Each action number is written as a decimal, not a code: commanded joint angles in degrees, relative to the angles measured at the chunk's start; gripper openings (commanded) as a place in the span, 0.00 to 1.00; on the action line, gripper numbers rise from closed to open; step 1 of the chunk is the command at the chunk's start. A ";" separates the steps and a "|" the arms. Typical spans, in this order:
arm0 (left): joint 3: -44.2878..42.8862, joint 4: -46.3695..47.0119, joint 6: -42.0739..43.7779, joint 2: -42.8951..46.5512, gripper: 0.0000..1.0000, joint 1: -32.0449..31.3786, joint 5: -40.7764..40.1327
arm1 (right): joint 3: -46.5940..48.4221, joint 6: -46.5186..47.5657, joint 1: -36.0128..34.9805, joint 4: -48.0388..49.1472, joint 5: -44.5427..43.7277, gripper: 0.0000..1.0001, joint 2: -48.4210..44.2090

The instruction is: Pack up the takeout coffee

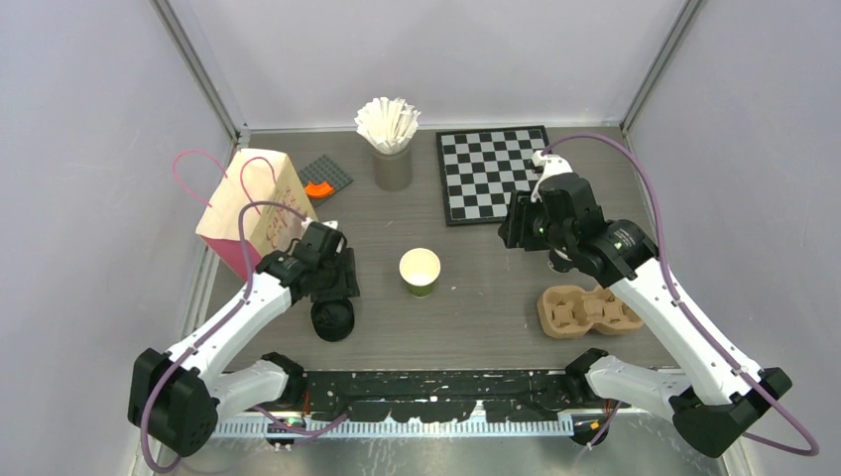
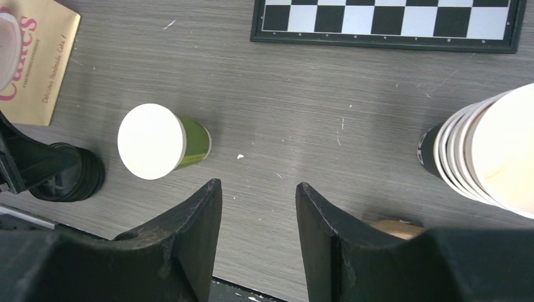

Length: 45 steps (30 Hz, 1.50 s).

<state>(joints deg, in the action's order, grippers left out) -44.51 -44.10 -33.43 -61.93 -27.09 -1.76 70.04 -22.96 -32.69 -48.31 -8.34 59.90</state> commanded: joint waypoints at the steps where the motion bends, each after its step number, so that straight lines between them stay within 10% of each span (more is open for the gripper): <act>1: 1.53 3.48 -5.62 3.46 0.55 0.11 -3.33 | -0.40 -0.57 -0.38 4.12 2.13 0.52 -0.65; 13: -7.68 -12.33 2.38 2.08 0.53 0.11 2.83 | -2.80 0.81 -0.50 5.69 4.10 0.52 -2.01; 45: -6.29 -8.04 5.07 -13.44 0.32 -0.49 8.72 | -3.49 6.12 -0.53 4.55 -0.71 0.52 -6.56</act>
<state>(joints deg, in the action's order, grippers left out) -50.37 -53.41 -29.34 -74.78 -27.16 6.63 66.72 -17.78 -32.91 -45.30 -7.70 55.27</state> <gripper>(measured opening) 0.341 0.518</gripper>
